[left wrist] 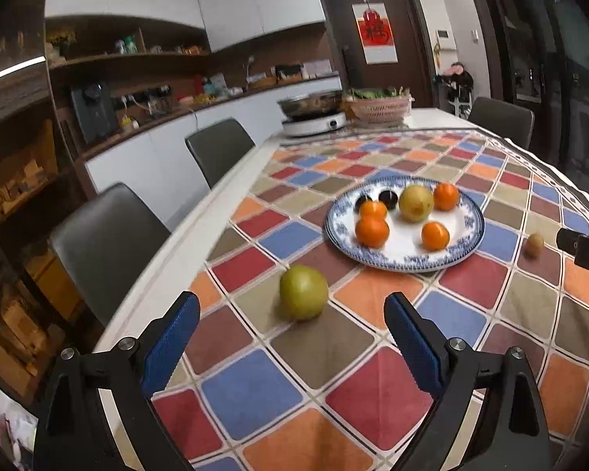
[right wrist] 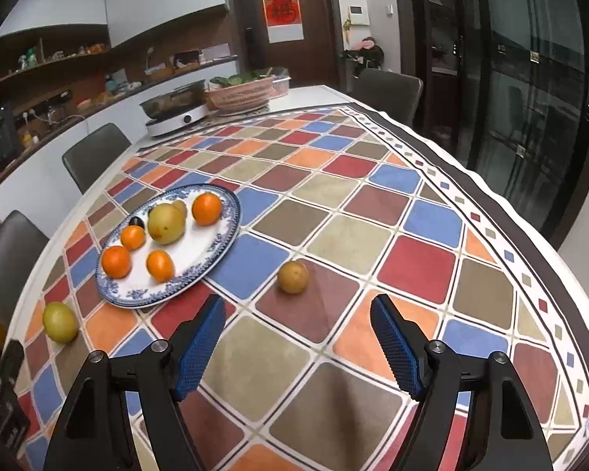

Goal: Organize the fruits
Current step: 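Lift both tools away and approach the green pear and brown fruit, then grasp the green pear with the left tool while the right tool grasps a small brown fruit, then carry the green pear and brown fruit onto the plate and open both tools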

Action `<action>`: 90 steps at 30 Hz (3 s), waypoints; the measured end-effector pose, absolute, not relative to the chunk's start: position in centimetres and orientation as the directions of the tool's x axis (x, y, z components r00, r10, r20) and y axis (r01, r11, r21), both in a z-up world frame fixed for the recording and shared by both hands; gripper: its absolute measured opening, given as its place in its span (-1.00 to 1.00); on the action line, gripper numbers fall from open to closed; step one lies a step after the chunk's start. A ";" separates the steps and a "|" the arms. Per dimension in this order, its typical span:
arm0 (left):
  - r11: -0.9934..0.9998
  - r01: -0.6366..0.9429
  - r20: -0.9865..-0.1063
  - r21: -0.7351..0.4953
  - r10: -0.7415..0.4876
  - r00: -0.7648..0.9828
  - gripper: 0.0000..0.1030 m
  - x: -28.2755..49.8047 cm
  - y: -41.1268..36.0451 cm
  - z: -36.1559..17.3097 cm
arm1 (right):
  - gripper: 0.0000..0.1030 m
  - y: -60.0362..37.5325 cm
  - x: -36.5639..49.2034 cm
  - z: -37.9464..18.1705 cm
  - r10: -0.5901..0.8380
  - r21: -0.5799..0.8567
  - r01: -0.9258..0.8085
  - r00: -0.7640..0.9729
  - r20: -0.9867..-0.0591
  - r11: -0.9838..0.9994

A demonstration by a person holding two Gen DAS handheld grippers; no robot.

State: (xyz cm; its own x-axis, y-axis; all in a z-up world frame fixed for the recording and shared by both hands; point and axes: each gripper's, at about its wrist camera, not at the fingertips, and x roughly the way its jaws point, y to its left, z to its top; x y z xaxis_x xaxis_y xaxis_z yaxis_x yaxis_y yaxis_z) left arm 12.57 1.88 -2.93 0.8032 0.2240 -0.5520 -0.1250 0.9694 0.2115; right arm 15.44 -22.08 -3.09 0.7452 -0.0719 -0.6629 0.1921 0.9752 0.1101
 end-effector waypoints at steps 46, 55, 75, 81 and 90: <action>0.990 -0.086 -0.742 0.109 0.139 0.656 -0.14 21.1 3.7 -7.3 | -0.46 -20.7 22.5 -7.0 -0.101 0.043 0.206 0.639 -0.763 0.978; 0.996 -0.028 -0.712 0.088 0.083 0.697 -0.14 19.4 3.0 -5.4 | -0.46 -20.0 20.9 -5.1 -0.019 0.080 0.115 0.676 -0.736 0.990; 0.993 0.098 -0.614 0.062 -0.040 0.788 -0.14 15.7 1.2 0.6 | -0.46 -18.4 16.7 1.3 0.187 0.154 -0.115 0.766 -0.615 0.981; 0.989 0.146 -0.612 0.032 -0.096 0.785 -0.14 16.5 0.6 1.6 | -0.46 -18.4 17.2 2.4 0.209 0.146 -0.151 0.774 -0.598 0.978; 0.980 0.196 -0.618 0.024 -0.140 0.774 -0.14 18.9 -0.5 2.0 | -0.46 -18.2 19.2 2.6 0.254 0.143 -0.210 0.753 -0.607 0.967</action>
State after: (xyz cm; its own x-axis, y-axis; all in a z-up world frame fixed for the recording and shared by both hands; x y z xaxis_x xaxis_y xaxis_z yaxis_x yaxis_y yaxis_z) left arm 18.92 -0.47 2.04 0.7737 -0.1401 -0.6179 0.1964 0.9802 0.0238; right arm 19.22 -18.23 2.61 0.7534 0.2538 -0.6066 -0.2103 0.9670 0.1435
